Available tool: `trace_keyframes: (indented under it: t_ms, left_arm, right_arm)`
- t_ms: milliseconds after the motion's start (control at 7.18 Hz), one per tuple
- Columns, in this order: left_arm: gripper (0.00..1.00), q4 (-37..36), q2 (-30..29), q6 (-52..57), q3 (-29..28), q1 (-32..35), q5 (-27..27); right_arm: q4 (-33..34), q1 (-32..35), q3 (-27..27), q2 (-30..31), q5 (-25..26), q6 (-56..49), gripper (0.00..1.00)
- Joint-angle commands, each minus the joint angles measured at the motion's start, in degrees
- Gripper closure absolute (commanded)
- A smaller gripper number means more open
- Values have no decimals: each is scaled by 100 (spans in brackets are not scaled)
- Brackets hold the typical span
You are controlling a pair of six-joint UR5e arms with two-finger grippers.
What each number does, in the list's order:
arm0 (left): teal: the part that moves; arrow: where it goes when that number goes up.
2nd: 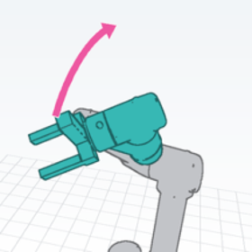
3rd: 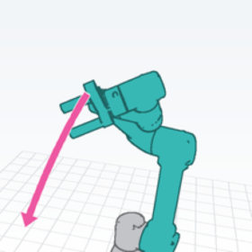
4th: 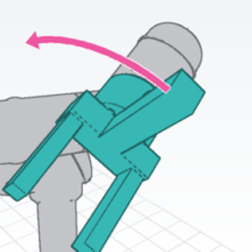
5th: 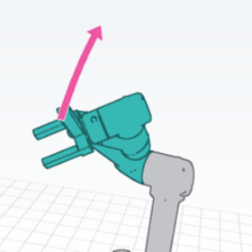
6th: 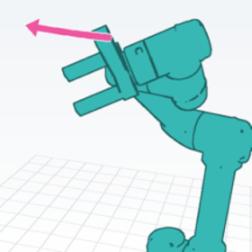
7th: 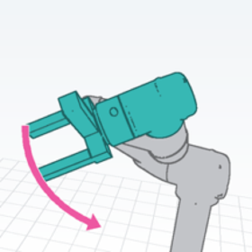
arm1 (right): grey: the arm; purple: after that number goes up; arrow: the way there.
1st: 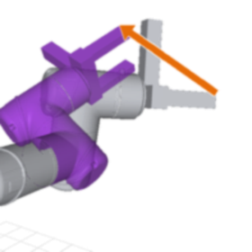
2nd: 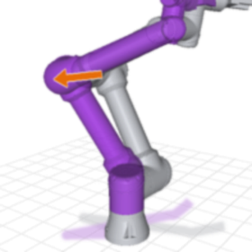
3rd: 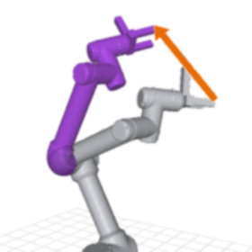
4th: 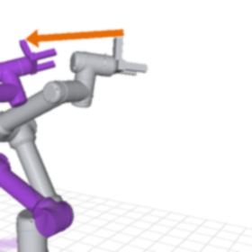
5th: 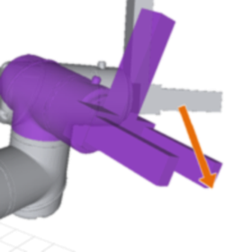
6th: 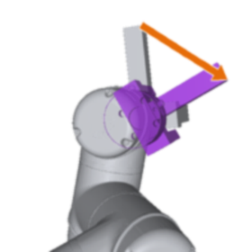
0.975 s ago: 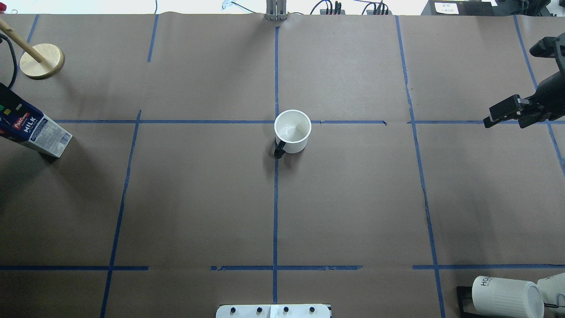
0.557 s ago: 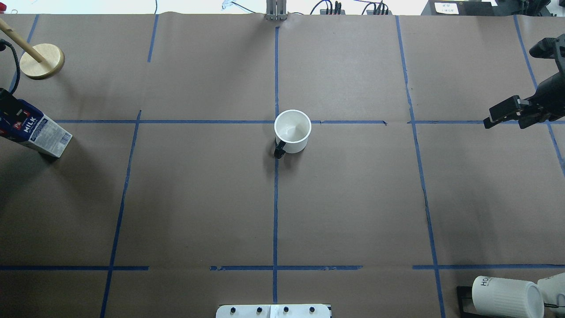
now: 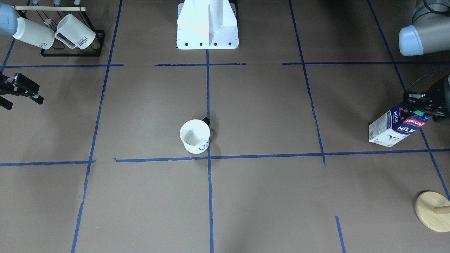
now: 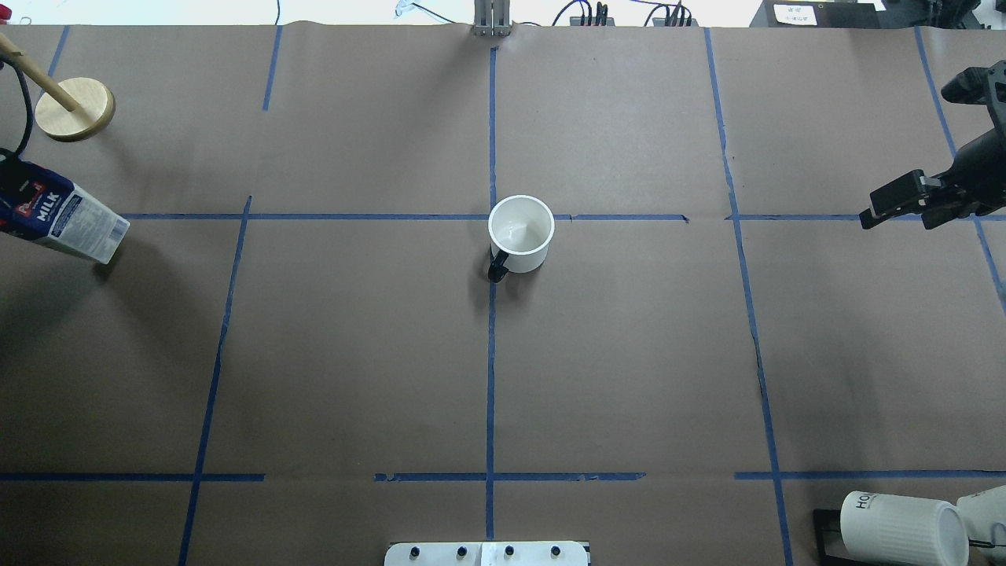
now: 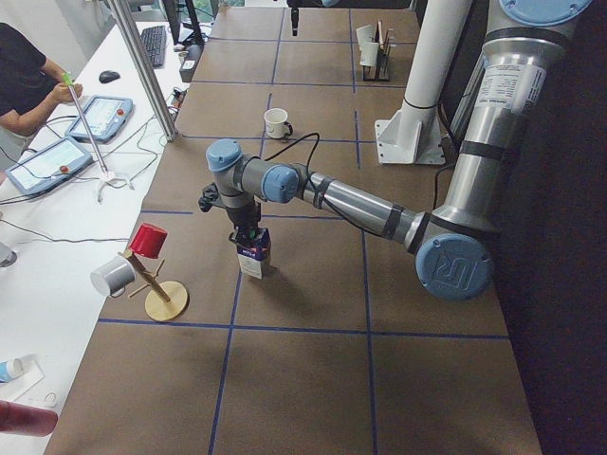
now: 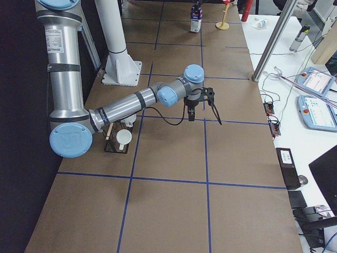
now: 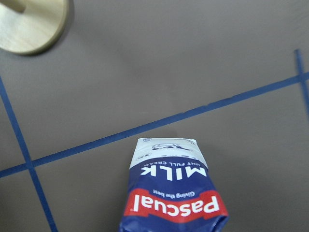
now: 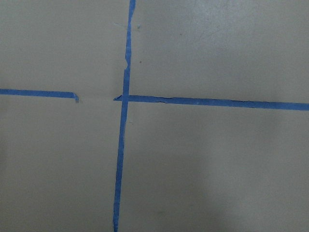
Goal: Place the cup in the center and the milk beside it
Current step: 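Grasp the blue milk carton with the left gripper and lift it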
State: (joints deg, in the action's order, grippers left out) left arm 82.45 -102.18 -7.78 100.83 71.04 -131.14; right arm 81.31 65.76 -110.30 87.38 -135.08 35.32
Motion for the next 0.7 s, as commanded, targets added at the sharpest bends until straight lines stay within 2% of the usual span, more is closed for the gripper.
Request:
trace_keyframes:
  t_ms: [0, 279, 418, 557]
  left_arm:
    - [93, -858, -571, -1525, 874, -395, -8]
    - [93, -1056, -1774, -4078, 782, -1832, 35]
    - [93, -1056, -2789, -4865, -20, -2214, 53]
    - [92, -1056, -3643, -5056, -994, -2313, 53]
  right_arm:
    - [-1, -2, -1, -1, 0, 1, 0]
    - [-1, -2, -1, 7, 8, 10, 0]
    - [-1, -2, -1, 7, 8, 10, 0]
    - [-1, -11, -1, 7, 8, 19, 0]
